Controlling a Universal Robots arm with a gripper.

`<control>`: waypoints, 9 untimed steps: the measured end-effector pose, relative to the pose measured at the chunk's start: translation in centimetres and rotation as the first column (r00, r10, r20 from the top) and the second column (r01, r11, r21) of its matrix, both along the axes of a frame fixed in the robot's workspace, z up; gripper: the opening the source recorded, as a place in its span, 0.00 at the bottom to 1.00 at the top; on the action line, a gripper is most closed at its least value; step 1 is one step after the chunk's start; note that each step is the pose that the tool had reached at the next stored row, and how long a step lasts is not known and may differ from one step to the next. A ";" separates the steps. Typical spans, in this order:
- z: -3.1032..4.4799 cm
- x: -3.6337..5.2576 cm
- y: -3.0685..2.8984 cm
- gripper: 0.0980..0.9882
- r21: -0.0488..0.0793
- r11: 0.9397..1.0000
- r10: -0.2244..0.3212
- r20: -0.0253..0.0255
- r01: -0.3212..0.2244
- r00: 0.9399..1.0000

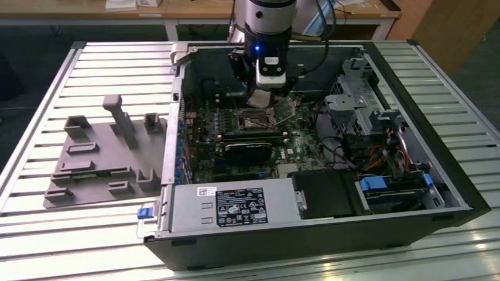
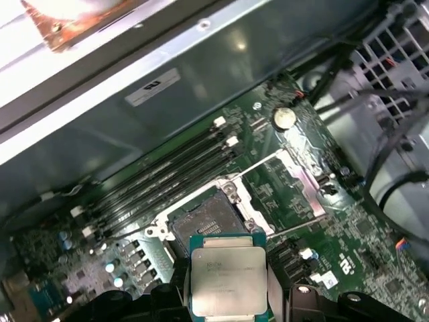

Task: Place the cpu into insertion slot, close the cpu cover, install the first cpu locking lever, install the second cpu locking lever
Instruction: 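Place the cpu into insertion slot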

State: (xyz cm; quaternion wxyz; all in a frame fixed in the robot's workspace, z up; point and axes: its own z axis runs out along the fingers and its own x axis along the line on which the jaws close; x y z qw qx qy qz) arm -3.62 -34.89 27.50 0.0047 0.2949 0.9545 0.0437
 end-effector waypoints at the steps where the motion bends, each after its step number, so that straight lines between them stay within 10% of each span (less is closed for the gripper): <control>1: -0.02 0.00 0.00 0.50 0.000 1.000 -0.016 0.000 0.016 1.000; 9: -0.16 0.00 0.00 0.50 -0.002 0.989 -0.150 0.000 0.150 0.989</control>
